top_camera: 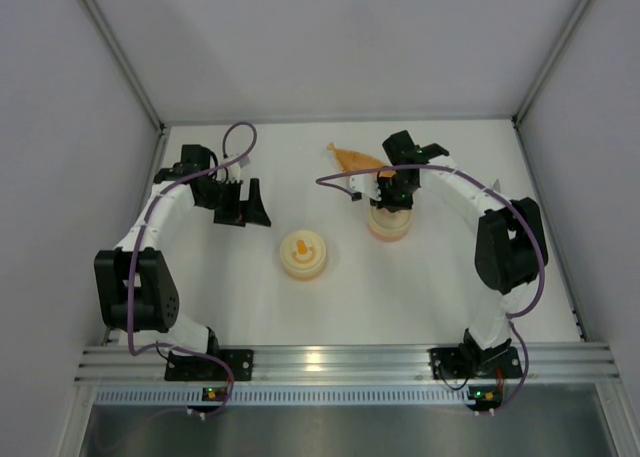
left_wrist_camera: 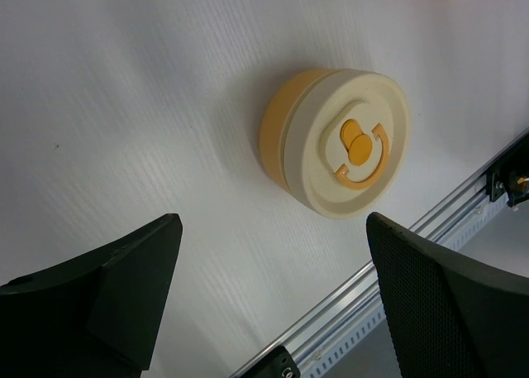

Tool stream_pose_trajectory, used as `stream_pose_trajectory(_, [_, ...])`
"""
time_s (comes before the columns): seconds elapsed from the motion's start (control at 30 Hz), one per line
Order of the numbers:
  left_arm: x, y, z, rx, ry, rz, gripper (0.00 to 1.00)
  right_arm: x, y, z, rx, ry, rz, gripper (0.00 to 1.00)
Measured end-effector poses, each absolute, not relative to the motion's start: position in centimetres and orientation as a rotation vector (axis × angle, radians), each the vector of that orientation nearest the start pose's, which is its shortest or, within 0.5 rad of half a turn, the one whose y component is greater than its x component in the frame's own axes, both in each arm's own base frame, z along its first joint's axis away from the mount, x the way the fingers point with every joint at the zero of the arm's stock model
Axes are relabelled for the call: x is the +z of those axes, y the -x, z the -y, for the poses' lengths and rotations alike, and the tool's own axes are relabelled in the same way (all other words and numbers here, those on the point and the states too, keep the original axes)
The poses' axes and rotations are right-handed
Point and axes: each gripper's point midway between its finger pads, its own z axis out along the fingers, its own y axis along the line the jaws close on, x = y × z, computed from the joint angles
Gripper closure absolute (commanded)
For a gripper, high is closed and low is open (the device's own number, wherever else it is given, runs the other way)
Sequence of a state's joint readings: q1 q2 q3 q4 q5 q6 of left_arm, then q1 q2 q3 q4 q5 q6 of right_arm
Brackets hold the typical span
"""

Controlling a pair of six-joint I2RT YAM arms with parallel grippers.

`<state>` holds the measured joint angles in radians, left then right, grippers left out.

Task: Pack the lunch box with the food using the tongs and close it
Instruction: Close the box lid on the packing box.

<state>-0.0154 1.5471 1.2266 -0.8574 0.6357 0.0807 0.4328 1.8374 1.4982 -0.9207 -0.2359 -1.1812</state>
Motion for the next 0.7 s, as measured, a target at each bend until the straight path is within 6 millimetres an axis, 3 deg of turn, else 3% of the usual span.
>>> stream_pose_trajectory(0.7, [14.05, -30.83, 10.57, -0.840, -0.299, -2.599, 0.02, 10.45, -36.99, -17.52, 0.133, 2.020, -1.862, 1.00])
